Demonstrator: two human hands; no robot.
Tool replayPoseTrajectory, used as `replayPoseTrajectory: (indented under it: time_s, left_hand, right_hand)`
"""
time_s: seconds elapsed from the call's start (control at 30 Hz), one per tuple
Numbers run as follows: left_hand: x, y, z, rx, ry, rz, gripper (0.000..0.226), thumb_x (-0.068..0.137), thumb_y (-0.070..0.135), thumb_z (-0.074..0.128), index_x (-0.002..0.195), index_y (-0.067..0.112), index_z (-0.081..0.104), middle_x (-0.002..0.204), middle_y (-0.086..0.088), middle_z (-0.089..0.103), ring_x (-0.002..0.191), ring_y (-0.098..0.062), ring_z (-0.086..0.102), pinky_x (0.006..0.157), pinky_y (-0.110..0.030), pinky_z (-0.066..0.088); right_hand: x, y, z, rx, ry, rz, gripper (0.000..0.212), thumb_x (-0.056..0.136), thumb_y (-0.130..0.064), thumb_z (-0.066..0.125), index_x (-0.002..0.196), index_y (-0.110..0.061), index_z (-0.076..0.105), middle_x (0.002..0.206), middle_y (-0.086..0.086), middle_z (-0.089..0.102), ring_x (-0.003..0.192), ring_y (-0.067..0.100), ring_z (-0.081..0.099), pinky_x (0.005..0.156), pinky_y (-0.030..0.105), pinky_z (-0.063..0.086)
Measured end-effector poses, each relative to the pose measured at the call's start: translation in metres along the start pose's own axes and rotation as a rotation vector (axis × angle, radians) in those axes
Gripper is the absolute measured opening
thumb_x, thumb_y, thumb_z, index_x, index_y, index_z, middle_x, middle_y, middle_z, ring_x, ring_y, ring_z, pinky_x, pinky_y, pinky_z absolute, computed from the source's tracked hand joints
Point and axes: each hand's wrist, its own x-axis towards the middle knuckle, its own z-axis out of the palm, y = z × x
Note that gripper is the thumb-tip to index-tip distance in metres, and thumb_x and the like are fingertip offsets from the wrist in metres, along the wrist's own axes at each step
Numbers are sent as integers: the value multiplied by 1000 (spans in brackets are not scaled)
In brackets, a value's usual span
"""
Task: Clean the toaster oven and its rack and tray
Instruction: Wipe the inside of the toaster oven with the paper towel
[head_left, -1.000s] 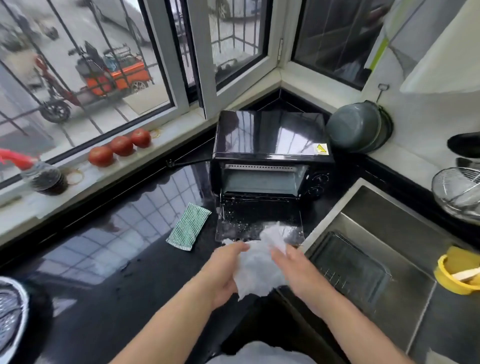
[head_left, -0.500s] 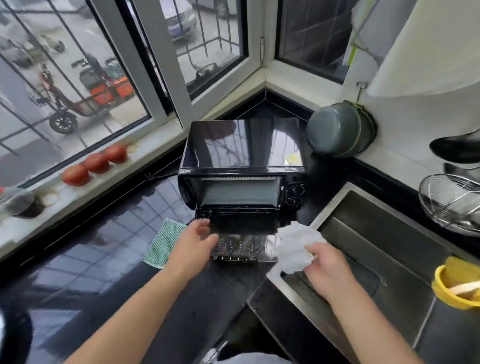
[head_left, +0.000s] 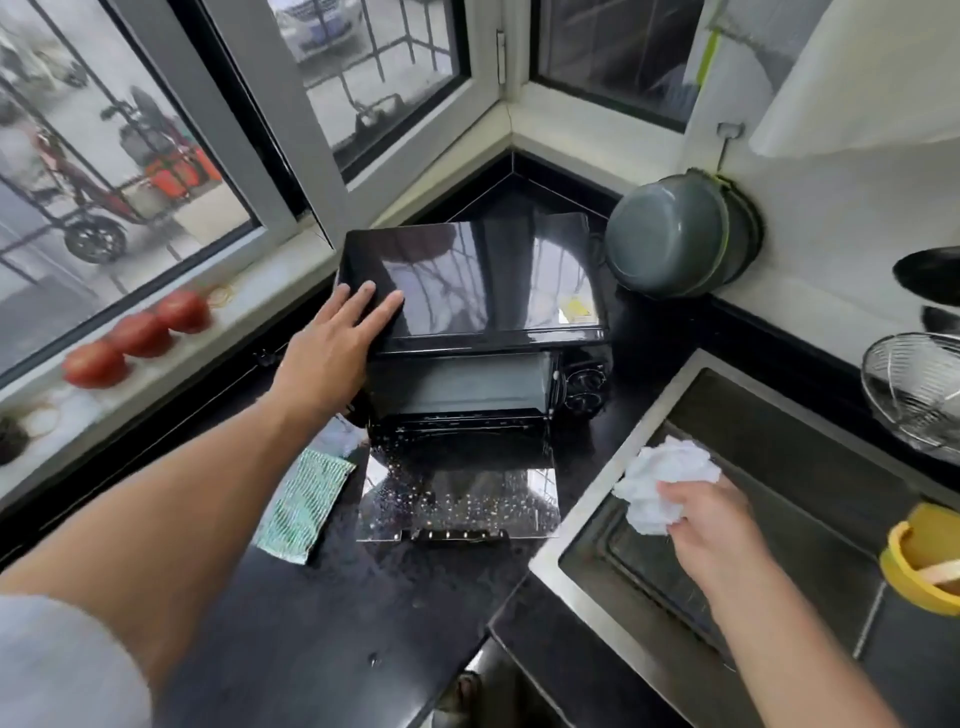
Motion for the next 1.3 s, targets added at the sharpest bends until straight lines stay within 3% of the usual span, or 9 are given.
replayPoseTrajectory:
  time_s: [0.2, 0.3, 0.4, 0.53, 0.7, 0.83, 1.03, 1.17, 1.3]
  left_hand:
    - [-8, 16, -8, -1, 3, 17, 94, 81, 7, 77, 161, 28, 32, 159, -14, 42, 143, -45, 41, 103, -55, 53]
    - [-12, 28, -32, 9, -42, 22, 94, 84, 13, 73, 163, 27, 25, 159, -11, 40, 142, -41, 41, 107, -50, 48]
    - [-20, 39, -56, 34, -99, 30, 88, 86, 15, 64, 163, 28, 23, 156, -10, 44, 136, -37, 48, 102, -45, 47]
    - [-24, 42, -79, 56, -160, 86, 81, 86, 15, 58, 160, 31, 30, 148, -5, 56, 125, -32, 60, 90, -40, 52]
    - [-15, 38, -99, 42, -291, 57, 77, 87, 15, 54, 158, 40, 36, 133, -6, 67, 117, -32, 63, 83, -34, 48]
    - [-1, 20, -101, -186, -439, 0, 73, 84, 15, 57, 149, 48, 46, 110, 0, 70, 97, -26, 65, 76, -33, 50]
    - [-22, -18, -68, -1035, -347, -210, 43, 78, 14, 83, 115, 17, 62, 119, -5, 72, 95, -16, 66, 81, -23, 50]
    - [-52, -15, -44, -1262, -163, -298, 50, 66, 41, 85, 112, 28, 69, 116, 1, 72, 103, -12, 68, 97, -29, 49]
    - [-61, -2, -36, -1272, -34, -327, 44, 79, 28, 89, 119, 24, 72, 116, 6, 73, 103, -4, 67, 87, -7, 45]
  right_hand:
    - [-32, -10, 8, -147, 147, -107, 27, 52, 15, 52, 73, 5, 37, 77, 17, 38, 59, 21, 17, 56, 31, 10]
    - [-40, -14, 19, -207, 270, -219, 25, 67, 8, 50, 90, 4, 57, 87, 15, 69, 50, 26, 47, 49, 24, 21]
    - [-51, -20, 35, -312, 368, -346, 27, 83, 1, 47, 96, -13, 67, 102, 5, 74, 75, 28, 68, 61, 33, 48]
    - [-61, -28, 50, -397, 452, -507, 28, 85, -1, 51, 102, -16, 68, 97, 4, 73, 87, 22, 70, 77, 37, 57]
    - [-64, -30, 68, -621, 450, -561, 19, 85, -2, 51, 95, -12, 64, 92, 6, 68, 84, 26, 65, 72, 31, 50]
    - [-68, -40, 86, -896, 296, -584, 14, 89, -3, 51, 92, -10, 62, 90, 7, 64, 76, 19, 57, 61, 28, 40]
    - [-65, -56, 109, -1179, 87, -534, 16, 90, -3, 49, 92, -15, 60, 88, -1, 58, 74, 5, 51, 55, 16, 34]
    - [-57, -46, 103, -1223, 199, -544, 15, 90, 1, 49, 99, -4, 60, 109, 1, 47, 85, 15, 48, 62, 11, 32]
    - [-61, -52, 112, -1294, 424, -890, 17, 83, 11, 52, 88, -4, 57, 113, 10, 45, 87, 20, 43, 76, 25, 34]
